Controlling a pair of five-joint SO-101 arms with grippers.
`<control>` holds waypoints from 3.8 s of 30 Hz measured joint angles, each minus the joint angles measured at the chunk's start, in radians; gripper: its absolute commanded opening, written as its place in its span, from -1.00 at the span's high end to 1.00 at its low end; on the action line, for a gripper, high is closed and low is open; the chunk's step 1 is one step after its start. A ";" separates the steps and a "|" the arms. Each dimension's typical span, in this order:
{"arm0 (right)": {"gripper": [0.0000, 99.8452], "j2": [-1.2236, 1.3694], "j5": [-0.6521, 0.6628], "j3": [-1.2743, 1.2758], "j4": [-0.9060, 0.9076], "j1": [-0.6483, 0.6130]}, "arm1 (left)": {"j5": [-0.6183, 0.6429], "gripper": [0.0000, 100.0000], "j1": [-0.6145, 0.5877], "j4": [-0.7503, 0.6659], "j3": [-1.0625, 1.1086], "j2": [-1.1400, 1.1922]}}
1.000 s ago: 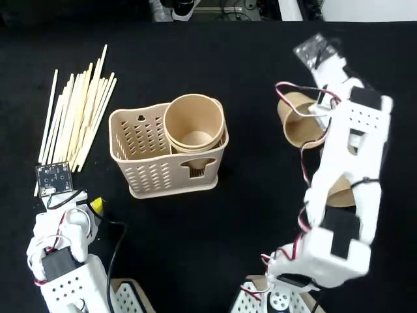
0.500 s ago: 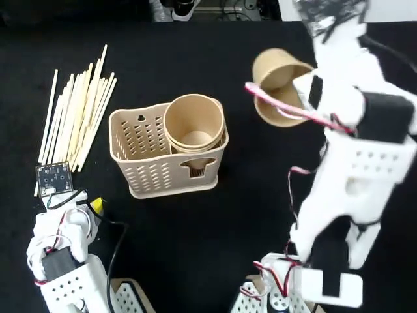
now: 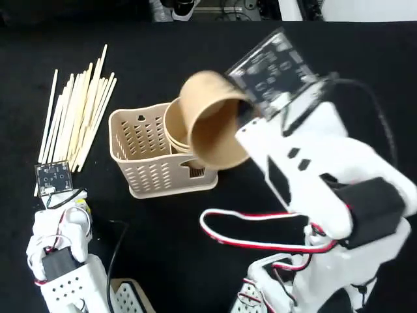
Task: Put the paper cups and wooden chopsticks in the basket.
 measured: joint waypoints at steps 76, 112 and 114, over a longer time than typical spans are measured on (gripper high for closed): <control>0.97 -0.301 -0.043 0.810 -0.651 -0.169 | -0.071 0.93 0.068 -0.003 0.003 0.000; 0.39 -0.517 0.767 1.100 -0.387 0.758 | -0.072 0.93 0.068 -0.003 0.003 0.000; 0.39 -0.548 0.908 1.235 -0.454 0.850 | -0.072 0.93 0.068 -0.003 0.003 0.000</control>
